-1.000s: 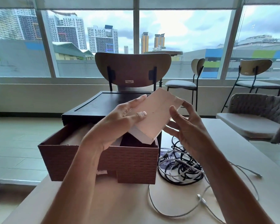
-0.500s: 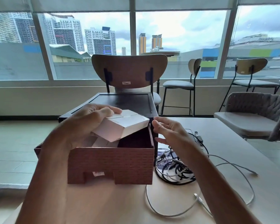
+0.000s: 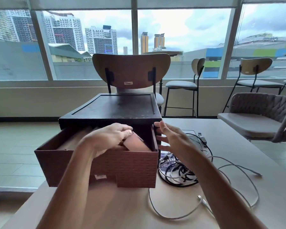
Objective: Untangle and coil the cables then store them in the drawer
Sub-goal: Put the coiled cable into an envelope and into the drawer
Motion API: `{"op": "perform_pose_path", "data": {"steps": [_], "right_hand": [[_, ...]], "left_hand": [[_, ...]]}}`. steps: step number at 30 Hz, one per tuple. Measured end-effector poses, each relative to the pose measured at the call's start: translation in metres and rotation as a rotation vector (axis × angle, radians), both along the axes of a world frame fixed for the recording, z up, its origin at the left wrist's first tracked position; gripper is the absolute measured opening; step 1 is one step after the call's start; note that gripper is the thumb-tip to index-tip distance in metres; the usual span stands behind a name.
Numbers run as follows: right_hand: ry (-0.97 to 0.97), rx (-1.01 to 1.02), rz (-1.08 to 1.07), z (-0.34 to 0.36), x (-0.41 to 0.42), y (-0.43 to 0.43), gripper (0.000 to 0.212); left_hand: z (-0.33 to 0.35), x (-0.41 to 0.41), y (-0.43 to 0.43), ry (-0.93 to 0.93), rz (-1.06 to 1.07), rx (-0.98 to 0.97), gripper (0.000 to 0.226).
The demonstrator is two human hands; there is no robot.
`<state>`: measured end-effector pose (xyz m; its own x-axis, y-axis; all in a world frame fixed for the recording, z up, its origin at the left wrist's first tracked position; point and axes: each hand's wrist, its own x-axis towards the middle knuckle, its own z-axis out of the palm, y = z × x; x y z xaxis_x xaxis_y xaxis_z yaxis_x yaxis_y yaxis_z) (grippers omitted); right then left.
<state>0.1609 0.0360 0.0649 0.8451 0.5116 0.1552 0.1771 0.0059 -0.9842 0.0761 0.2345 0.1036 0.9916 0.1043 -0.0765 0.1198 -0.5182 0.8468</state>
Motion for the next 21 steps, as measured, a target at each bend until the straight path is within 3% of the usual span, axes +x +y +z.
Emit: {"op": "perform_pose_path", "data": {"steps": [8,17,21], "right_hand": [[0.017,-0.011,-0.002,-0.003,0.003,0.001,0.044],[0.047,-0.001,0.037,0.001,0.004,-0.002,0.044],[0.057,0.014,0.037,0.005,0.002,-0.003,0.044]], "left_hand": [[-0.012,0.016,-0.002,0.08,0.013,0.486,0.028],[-0.01,0.018,-0.01,0.253,0.079,0.626,0.055],[-0.011,0.019,-0.005,0.121,0.081,0.541,0.048]]}}
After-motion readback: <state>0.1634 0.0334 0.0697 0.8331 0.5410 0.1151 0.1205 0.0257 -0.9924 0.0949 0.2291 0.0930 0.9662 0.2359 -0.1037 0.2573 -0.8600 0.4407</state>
